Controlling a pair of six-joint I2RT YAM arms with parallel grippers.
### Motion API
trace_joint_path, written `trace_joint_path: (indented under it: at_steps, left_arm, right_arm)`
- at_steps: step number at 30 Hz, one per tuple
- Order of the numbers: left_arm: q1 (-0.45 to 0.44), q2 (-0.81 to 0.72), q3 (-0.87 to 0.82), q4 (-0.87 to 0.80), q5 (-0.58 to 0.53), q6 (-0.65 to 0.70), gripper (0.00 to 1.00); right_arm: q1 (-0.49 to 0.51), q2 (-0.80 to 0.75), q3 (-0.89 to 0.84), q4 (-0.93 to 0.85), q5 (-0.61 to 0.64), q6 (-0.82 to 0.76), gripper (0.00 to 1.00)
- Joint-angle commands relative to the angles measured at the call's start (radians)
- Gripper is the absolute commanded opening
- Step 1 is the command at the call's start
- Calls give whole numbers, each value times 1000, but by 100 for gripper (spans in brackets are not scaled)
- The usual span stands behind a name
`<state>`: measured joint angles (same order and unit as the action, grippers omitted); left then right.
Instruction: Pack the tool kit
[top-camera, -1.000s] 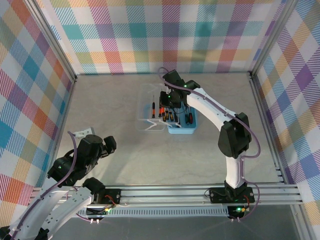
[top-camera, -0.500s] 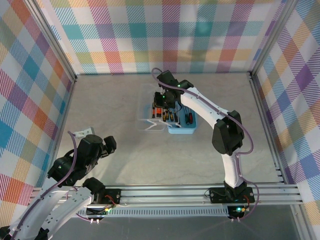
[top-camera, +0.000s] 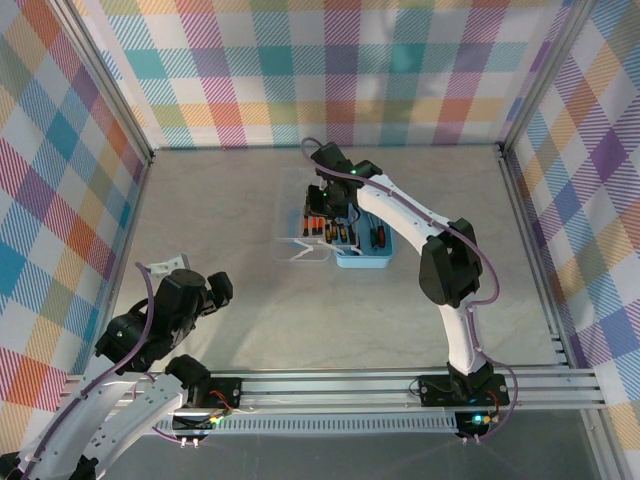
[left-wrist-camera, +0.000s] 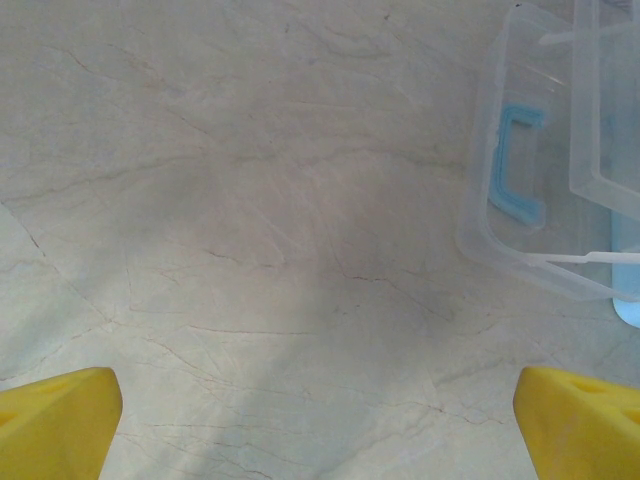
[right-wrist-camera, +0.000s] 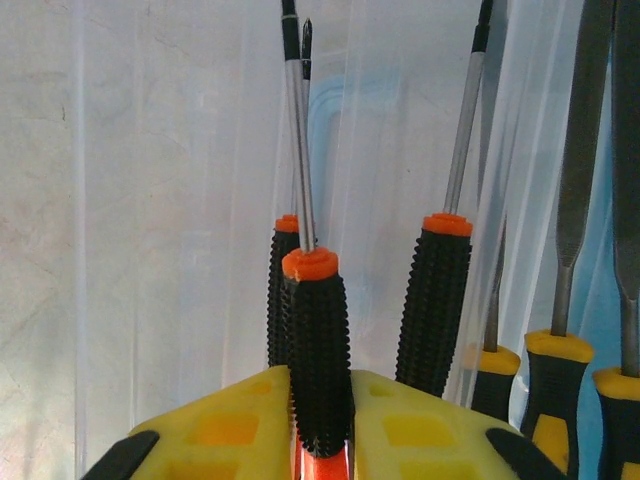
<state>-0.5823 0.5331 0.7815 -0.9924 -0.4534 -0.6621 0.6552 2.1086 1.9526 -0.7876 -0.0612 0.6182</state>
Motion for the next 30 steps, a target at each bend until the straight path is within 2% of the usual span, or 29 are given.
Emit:
trace_joint_path:
  at_steps: [1, 11, 20, 25, 28, 30]
  left_arm:
    - [-5, 4, -9, 9, 7, 6, 100]
    - [-5, 9, -8, 8, 6, 6, 100]
    - [-5, 21, -8, 6, 7, 2, 100]
    - [-4, 62, 14, -17, 27, -21, 100]
    - [-4, 84, 6, 24, 99, -22, 100]
    - [-4, 97, -16, 86, 152, -1, 100]
  right_arm:
    - [4, -7, 19, -30, 20, 6, 22]
    - [5, -53, 20, -30, 28, 2, 30]
    - [4, -169, -35, -26, 60, -32, 30]
    - [-14, -313, -205, -11, 145, -59, 32]
    - [-55, -426, -366, -1, 189, -33, 37]
    - [-92, -524, -518, 51, 166, 14, 41]
